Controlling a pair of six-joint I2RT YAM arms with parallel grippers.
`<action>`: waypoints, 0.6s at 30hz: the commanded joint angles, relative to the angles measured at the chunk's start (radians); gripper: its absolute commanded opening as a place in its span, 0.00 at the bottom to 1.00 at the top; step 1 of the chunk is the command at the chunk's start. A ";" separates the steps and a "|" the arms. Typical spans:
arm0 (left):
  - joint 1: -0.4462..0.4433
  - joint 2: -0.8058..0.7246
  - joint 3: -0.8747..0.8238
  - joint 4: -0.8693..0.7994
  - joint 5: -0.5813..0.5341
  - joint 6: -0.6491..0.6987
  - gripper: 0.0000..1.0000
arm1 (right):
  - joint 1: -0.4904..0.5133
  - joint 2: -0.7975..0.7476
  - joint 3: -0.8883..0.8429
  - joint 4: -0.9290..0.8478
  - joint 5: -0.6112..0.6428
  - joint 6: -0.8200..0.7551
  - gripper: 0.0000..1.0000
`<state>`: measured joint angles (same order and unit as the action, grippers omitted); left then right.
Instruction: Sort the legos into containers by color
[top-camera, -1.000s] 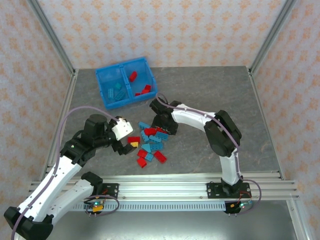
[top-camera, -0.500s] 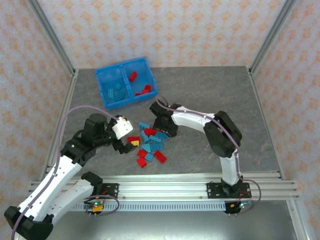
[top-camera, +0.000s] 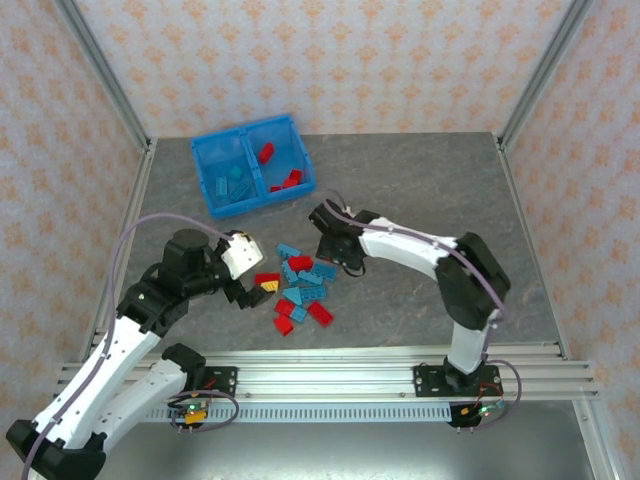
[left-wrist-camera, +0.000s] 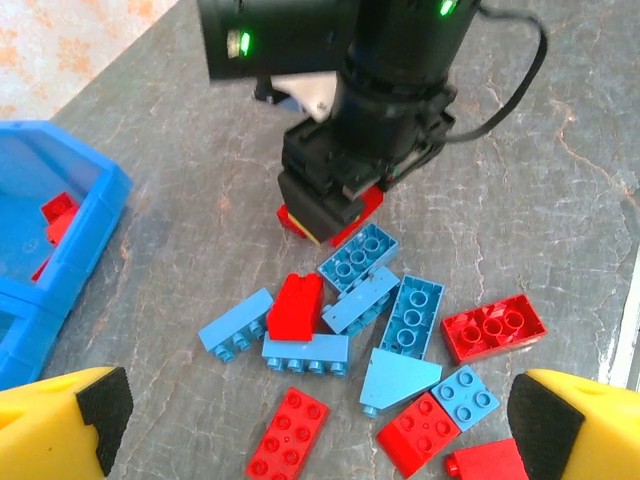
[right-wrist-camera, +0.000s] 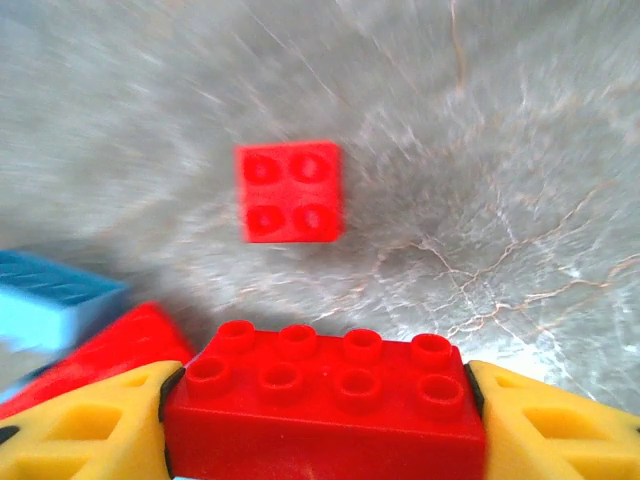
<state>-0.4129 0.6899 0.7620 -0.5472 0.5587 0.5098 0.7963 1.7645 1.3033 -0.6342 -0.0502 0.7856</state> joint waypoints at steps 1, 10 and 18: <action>-0.003 -0.049 0.026 0.073 0.062 -0.041 1.00 | 0.018 -0.143 0.046 0.077 0.073 -0.106 0.51; -0.006 -0.088 0.045 0.185 -0.056 -0.287 1.00 | -0.012 0.136 0.503 0.141 0.072 -0.153 0.52; -0.003 0.053 0.174 -0.180 -0.666 -0.659 1.00 | -0.100 0.654 1.062 0.050 -0.097 -0.054 0.49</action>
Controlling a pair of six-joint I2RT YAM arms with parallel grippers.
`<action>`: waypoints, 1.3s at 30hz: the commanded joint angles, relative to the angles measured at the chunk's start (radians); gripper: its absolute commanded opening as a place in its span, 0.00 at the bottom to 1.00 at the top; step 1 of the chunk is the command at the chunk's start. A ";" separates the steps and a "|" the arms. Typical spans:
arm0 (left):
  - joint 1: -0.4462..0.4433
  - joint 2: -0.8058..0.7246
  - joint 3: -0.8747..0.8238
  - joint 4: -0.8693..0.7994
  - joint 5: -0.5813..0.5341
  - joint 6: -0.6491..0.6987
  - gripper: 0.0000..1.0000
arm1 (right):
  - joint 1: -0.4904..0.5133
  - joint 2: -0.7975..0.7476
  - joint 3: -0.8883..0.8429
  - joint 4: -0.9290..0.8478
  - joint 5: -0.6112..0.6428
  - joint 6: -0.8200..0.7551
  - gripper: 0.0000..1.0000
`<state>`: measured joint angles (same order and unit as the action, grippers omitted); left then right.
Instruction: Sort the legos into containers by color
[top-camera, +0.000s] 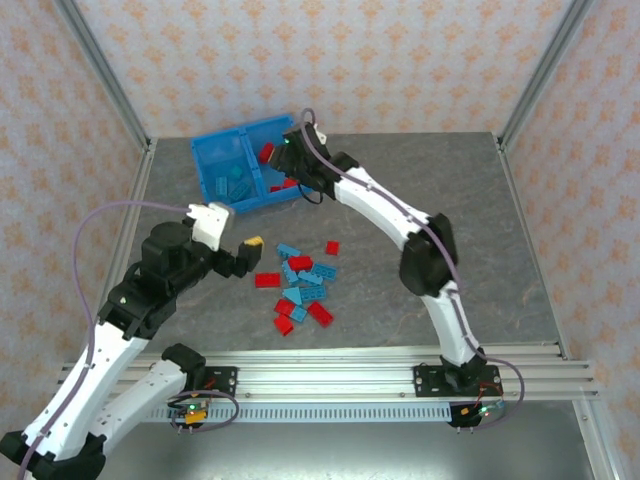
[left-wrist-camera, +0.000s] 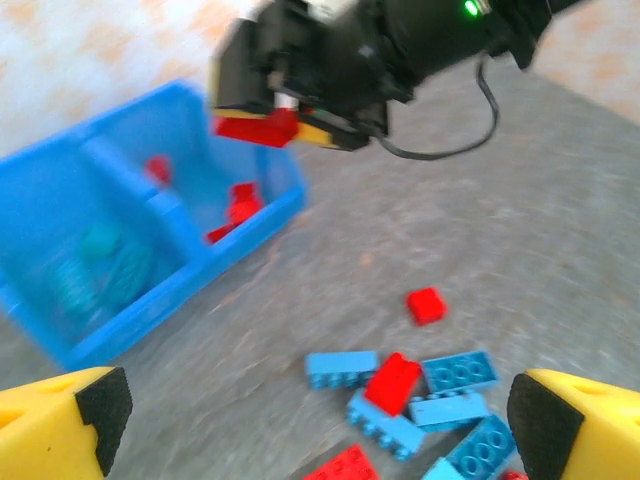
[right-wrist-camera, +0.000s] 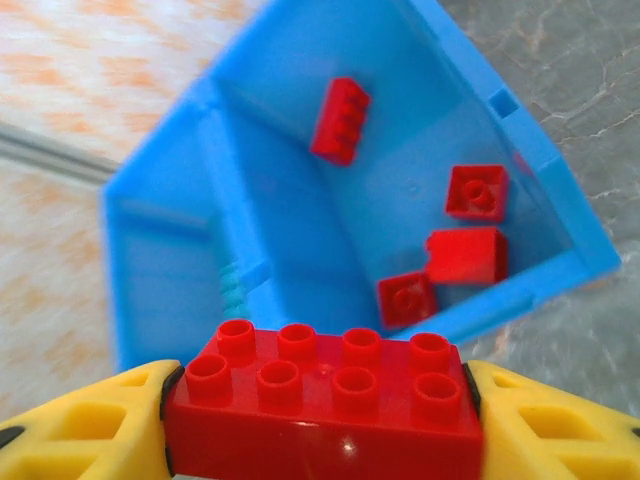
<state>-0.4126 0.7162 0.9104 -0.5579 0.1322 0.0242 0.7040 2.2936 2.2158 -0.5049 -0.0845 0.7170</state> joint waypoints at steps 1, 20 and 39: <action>-0.003 0.031 0.020 -0.184 -0.256 -0.198 1.00 | -0.010 0.174 0.223 -0.091 -0.081 0.007 0.49; -0.004 0.067 -0.093 -0.133 -0.190 -0.377 1.00 | -0.047 0.319 0.431 -0.021 -0.207 0.007 0.76; -0.005 0.367 -0.194 0.013 0.101 -0.628 1.00 | -0.051 -0.561 -0.407 -0.169 -0.451 -0.375 0.89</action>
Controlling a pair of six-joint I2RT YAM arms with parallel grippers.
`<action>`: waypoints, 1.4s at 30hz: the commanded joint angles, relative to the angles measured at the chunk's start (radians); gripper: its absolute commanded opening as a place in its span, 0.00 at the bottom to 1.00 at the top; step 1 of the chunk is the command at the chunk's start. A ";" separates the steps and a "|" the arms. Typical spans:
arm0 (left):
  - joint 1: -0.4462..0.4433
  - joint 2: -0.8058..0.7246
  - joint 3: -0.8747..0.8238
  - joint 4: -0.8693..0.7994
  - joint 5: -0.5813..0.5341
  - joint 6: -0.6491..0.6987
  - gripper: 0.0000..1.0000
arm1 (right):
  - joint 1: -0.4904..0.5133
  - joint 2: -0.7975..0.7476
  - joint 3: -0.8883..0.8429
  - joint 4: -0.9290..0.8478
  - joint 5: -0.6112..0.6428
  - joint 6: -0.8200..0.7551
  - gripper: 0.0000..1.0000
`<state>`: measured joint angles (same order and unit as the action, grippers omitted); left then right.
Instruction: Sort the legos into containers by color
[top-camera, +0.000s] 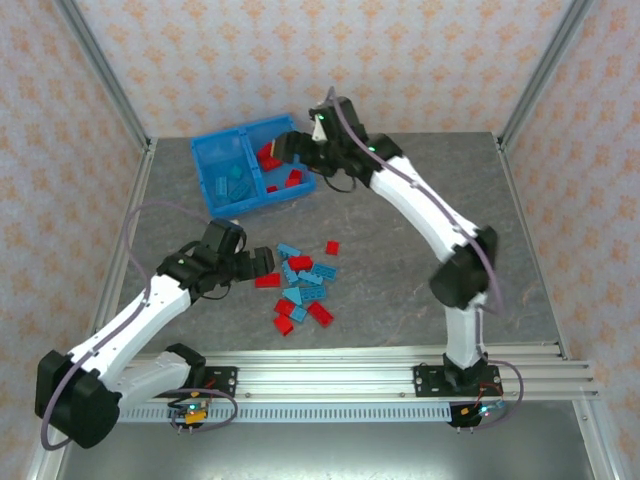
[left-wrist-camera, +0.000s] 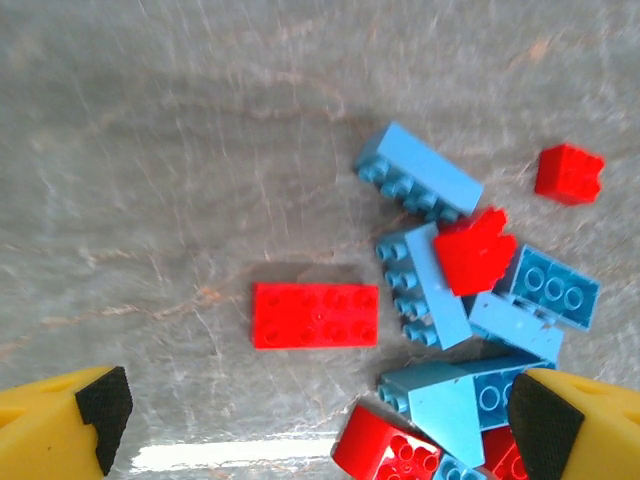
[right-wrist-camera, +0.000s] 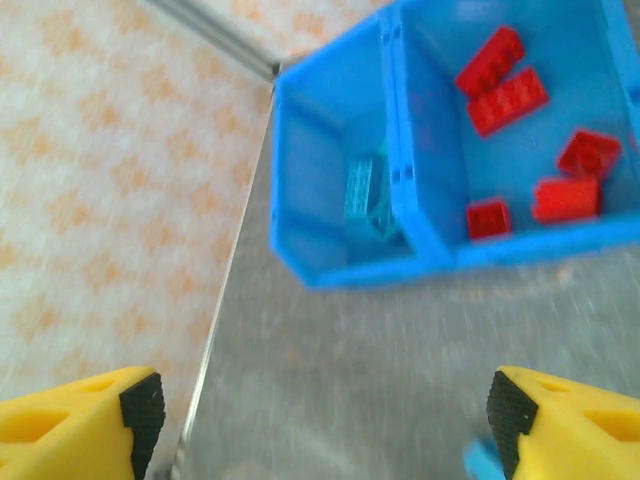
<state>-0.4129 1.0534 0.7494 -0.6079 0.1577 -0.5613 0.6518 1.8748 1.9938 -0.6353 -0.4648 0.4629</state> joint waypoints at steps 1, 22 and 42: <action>-0.005 0.051 -0.043 0.087 0.088 -0.043 1.00 | 0.002 -0.216 -0.281 -0.041 -0.080 -0.137 0.91; -0.037 0.476 0.010 0.193 0.022 0.056 0.81 | -0.001 -0.486 -0.654 -0.099 -0.018 -0.078 0.98; 0.134 0.285 0.358 0.062 -0.147 0.192 0.52 | -0.001 -0.588 -0.727 -0.006 -0.105 -0.029 0.98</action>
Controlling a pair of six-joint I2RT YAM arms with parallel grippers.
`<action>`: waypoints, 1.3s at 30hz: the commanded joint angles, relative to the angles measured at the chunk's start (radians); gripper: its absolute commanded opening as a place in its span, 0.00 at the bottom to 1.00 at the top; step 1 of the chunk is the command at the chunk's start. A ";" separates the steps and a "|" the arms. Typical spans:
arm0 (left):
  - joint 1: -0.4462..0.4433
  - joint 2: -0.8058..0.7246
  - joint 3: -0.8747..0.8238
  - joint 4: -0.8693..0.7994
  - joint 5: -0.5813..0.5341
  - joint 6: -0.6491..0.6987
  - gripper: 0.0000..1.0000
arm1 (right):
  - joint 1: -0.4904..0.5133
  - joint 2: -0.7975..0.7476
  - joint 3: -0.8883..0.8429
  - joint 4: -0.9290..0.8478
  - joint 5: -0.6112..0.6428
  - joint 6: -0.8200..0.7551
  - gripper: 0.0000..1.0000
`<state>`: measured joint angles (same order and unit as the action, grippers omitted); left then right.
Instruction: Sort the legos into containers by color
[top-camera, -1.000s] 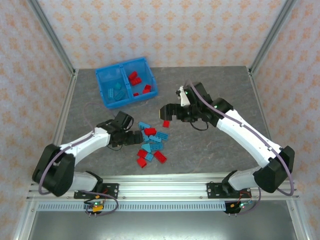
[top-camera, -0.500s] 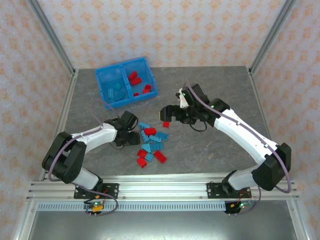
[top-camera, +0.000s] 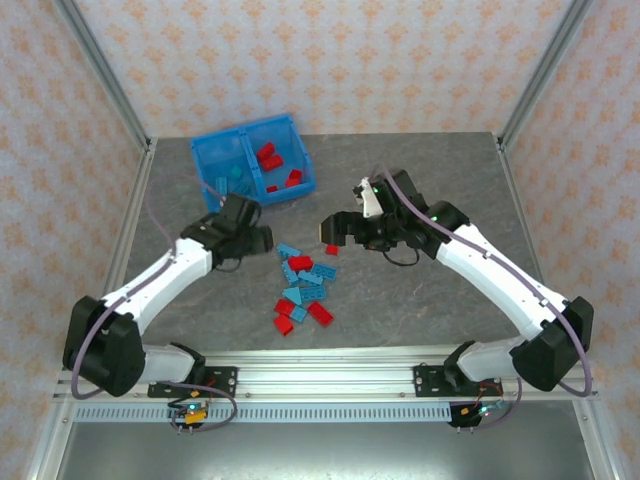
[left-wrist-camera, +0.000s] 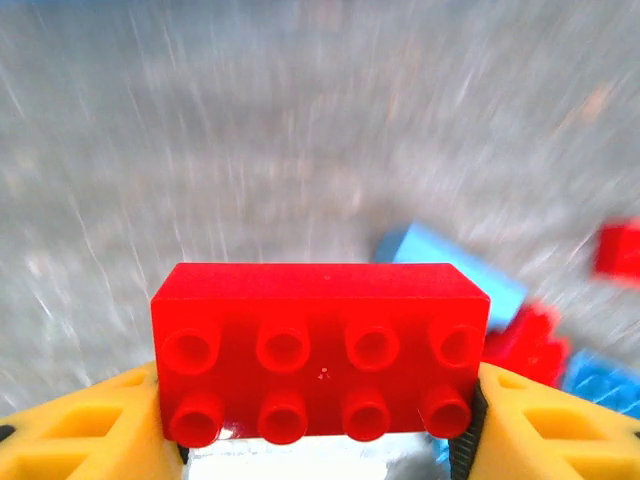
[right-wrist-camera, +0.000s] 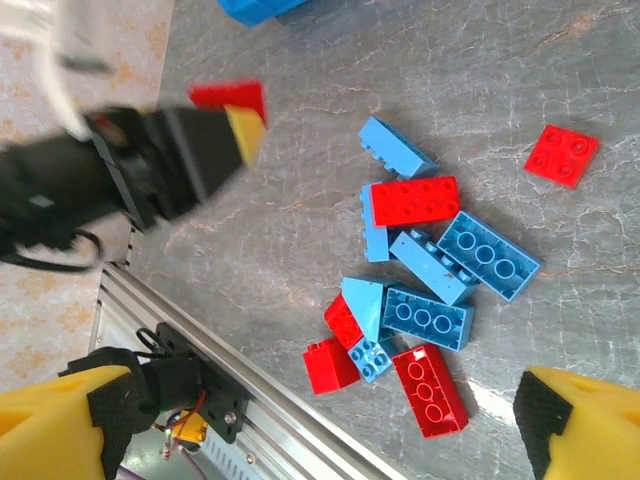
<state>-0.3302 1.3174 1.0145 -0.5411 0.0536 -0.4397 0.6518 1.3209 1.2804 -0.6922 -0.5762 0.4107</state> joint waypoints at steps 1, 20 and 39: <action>0.068 0.061 0.157 -0.001 -0.020 0.088 0.52 | -0.001 -0.038 -0.021 0.062 0.018 0.030 0.98; 0.112 1.029 1.227 -0.084 0.094 0.210 0.52 | -0.001 -0.264 -0.206 0.172 0.140 0.153 0.98; 0.101 0.756 1.053 -0.026 0.261 0.169 0.81 | 0.001 -0.217 -0.188 0.138 0.253 0.174 0.98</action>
<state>-0.2226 2.2765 2.1128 -0.6151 0.2565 -0.2615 0.6518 1.0748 1.0843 -0.5442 -0.4011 0.5697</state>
